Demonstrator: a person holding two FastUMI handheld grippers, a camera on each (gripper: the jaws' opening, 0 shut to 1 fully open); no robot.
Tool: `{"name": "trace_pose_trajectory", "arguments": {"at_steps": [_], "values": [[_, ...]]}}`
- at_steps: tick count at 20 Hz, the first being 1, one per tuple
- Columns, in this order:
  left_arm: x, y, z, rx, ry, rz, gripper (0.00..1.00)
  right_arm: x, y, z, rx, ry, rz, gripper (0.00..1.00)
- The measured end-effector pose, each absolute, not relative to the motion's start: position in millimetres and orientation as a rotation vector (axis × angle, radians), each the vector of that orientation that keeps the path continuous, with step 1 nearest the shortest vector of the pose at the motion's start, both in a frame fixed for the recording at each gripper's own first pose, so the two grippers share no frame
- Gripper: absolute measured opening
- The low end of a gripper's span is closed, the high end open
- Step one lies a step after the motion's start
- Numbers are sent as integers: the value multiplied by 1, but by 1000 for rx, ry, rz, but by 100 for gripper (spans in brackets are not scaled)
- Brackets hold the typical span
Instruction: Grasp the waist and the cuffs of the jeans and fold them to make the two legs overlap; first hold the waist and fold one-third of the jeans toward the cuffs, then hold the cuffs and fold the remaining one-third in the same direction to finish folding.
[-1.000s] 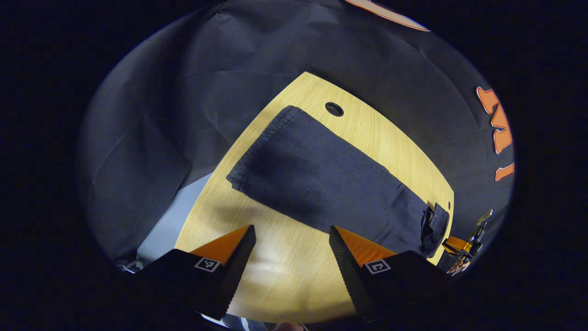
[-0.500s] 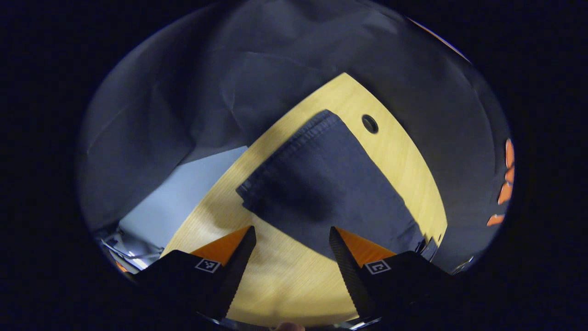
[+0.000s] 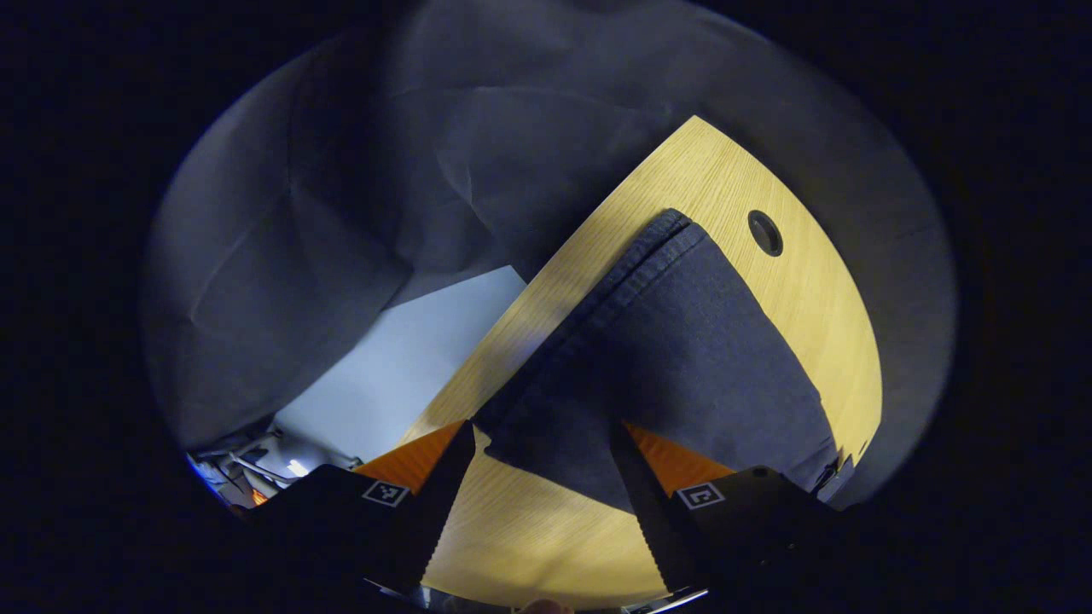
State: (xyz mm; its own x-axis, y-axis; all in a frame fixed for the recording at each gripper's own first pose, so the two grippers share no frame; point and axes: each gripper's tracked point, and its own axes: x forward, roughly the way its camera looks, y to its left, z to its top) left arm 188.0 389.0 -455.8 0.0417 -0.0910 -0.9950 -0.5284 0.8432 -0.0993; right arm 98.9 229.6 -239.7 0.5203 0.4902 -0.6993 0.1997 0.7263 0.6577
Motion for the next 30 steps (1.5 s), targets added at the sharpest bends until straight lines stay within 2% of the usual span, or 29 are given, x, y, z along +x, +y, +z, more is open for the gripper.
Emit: {"name": "trace_pose_trajectory", "arguments": {"at_steps": [3,6,8,12,13,17,20,26,30], "values": [[183,384,-470,-496,1567,410,98,101,222,-235,778,1012,182,90],[190,384,-470,-470,1543,400,95,99,215,-234,784,1001,167,90],[196,374,-467,-440,1533,310,83,97,214,-235,802,1001,158,90],[209,353,-467,-440,1419,197,16,90,213,-234,838,983,142,90],[213,357,-454,-504,1379,216,7,85,211,-234,834,982,133,91],[220,348,-438,-552,1266,125,7,77,202,-226,837,954,99,90],[217,340,-401,-561,1182,47,8,75,200,-215,867,917,76,91],[223,313,-343,-521,1042,-33,7,86,196,-205,841,888,107,90],[219,288,-295,-470,957,-71,7,93,181,-208,768,877,131,99]]}}
